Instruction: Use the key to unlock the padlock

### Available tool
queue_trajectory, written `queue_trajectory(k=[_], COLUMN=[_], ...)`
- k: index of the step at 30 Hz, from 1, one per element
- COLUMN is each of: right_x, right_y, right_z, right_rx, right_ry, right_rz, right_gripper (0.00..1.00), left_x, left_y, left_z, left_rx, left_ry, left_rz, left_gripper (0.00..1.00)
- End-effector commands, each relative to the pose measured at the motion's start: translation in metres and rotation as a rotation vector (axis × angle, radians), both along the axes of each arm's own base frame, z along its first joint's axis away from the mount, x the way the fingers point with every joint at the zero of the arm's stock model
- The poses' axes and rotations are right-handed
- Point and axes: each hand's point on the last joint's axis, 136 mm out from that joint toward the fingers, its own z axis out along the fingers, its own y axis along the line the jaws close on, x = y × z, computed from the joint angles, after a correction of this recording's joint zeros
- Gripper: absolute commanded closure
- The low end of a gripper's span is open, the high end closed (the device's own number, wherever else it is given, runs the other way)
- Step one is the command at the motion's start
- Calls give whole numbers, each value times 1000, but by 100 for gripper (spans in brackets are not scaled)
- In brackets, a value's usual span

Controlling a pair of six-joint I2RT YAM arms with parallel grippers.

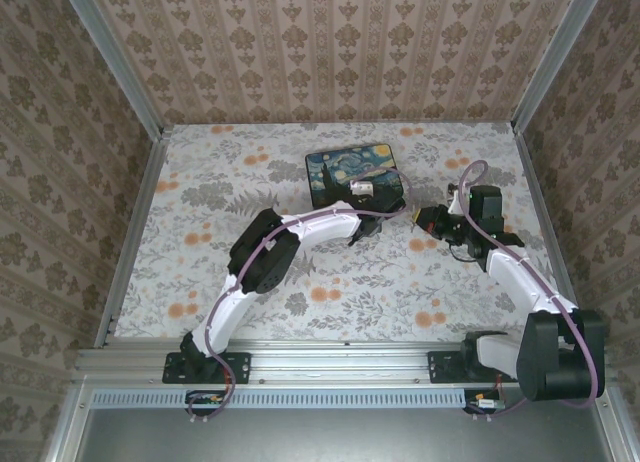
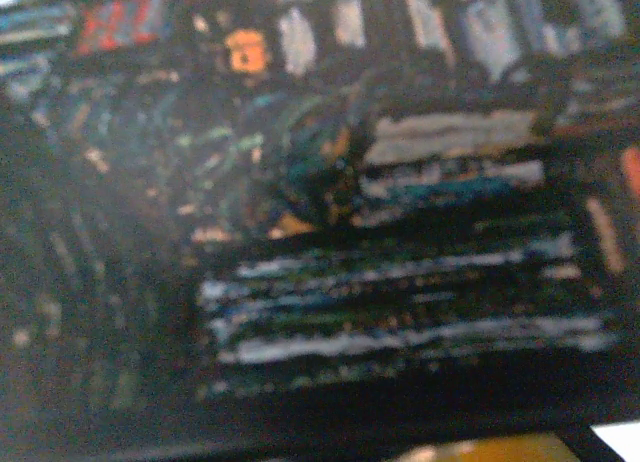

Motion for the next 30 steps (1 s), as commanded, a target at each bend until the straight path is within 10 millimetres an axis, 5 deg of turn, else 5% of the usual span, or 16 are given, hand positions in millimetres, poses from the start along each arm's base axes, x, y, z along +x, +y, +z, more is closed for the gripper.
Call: queue_trajectory(k=[1,10,16,23,30], right_x=[-9,-13,-19,-39,-55], right_y=[5,13,20,29,28], right_z=[-2,13,59,118,129], right_rx=[-7,-35,-55,-80,-95], right_ry=[6,-9,-98,-225,-257], right_rz=[34,37,88,149,153], right_gripper=[100,100,100,100,100], left_x=[-16,-70,-95,-105,-104], left_y=[6,32,49,53,53], left_z=[42,86,131,164,174], left_rx=[-8,14,4,-34,-102], left_ry=[34,297,385,507,601], left_rz=[-59,-180,-197,-190,-149], left_gripper=[81,87,87,87,87])
